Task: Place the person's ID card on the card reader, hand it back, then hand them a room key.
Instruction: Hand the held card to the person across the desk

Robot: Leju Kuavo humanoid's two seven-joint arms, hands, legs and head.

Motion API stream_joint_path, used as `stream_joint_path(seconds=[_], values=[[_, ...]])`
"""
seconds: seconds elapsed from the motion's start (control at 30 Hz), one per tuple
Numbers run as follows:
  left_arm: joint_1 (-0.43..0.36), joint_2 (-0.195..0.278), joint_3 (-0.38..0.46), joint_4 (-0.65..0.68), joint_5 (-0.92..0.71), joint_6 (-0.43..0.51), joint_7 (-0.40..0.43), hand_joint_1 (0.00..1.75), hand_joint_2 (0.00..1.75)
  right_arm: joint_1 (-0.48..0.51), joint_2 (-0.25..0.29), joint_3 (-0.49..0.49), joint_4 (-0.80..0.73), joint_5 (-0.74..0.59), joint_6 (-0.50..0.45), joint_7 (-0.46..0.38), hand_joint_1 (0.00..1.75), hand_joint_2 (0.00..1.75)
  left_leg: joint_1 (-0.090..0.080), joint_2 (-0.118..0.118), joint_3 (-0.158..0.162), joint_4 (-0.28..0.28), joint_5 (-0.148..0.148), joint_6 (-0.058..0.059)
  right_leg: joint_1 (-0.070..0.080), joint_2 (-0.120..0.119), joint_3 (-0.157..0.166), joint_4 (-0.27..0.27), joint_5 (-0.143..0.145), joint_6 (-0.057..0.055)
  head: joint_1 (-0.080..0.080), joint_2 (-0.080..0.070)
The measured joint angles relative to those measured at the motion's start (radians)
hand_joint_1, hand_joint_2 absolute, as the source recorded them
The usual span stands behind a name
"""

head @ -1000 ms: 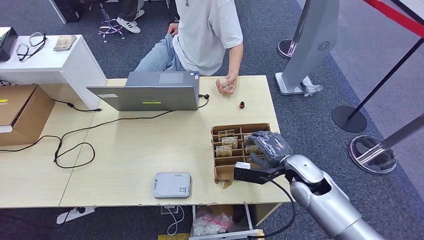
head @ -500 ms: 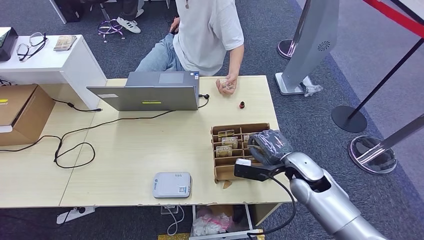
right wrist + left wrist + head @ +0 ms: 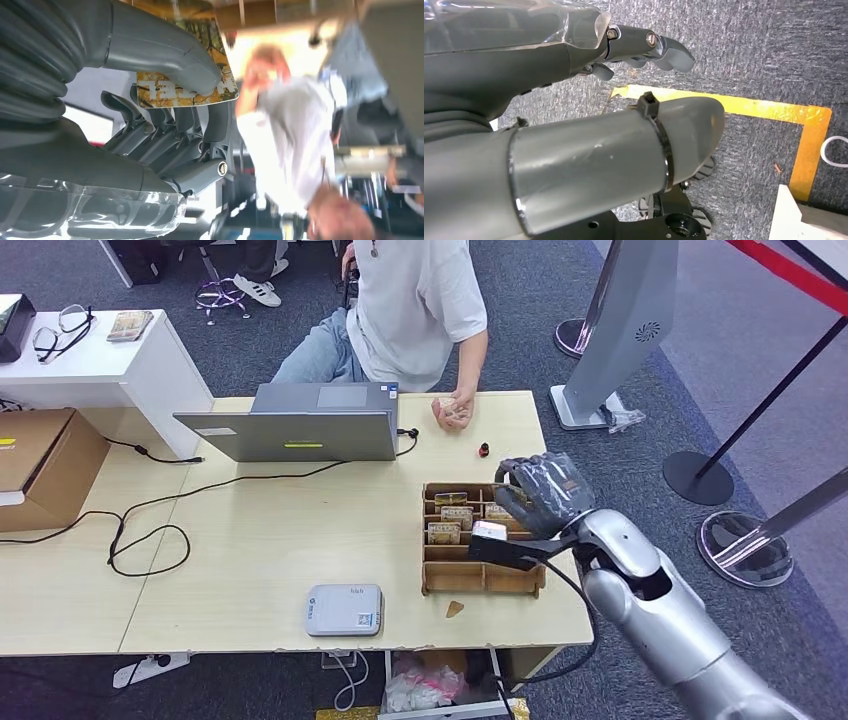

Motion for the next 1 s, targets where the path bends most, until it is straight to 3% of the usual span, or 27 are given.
stream_joint_path(seconds=[0.2, 0.33, 0.7, 1.0], values=[[-0.001, 0.000, 0.000, 0.000, -0.005, 0.002, -0.005, 0.00, 0.00, -0.084, 0.007, -0.030, -0.046, -0.001, -0.040, -0.005, 1.75, 1.75, 0.000, 0.000, 0.000, 0.000, 0.000, 0.000, 0.000, 0.000, 0.000, 0.000, 0.000, 0.000, 0.000, 0.000], [-0.002, 0.000, 0.000, 0.000, -0.015, 0.005, -0.005, 0.00, 0.00, -0.132, 0.056, -0.032, -0.042, 0.019, -0.118, -0.019, 1.75, 1.75, 0.001, 0.000, 0.000, 0.000, 0.000, 0.000, 0.001, 0.000, 0.000, 0.001, 0.000, 0.000, 0.000, 0.000], [-0.013, -0.002, 0.000, 0.000, -0.046, 0.020, 0.012, 0.00, 0.00, -0.233, 0.329, -0.019, 0.243, 0.053, -0.457, -0.118, 1.75, 1.75, 0.001, 0.001, 0.001, 0.000, 0.002, -0.002, 0.001, 0.002, 0.000, 0.002, 0.000, -0.001, 0.000, 0.000], [-0.015, -0.005, 0.000, 0.000, -0.051, 0.030, 0.030, 0.00, 0.00, -0.310, 0.505, 0.005, 0.530, 0.110, -0.594, -0.133, 1.75, 1.75, 0.001, 0.001, 0.001, 0.000, 0.002, -0.002, 0.001, 0.001, 0.000, 0.002, 0.000, -0.001, 0.000, 0.000]])
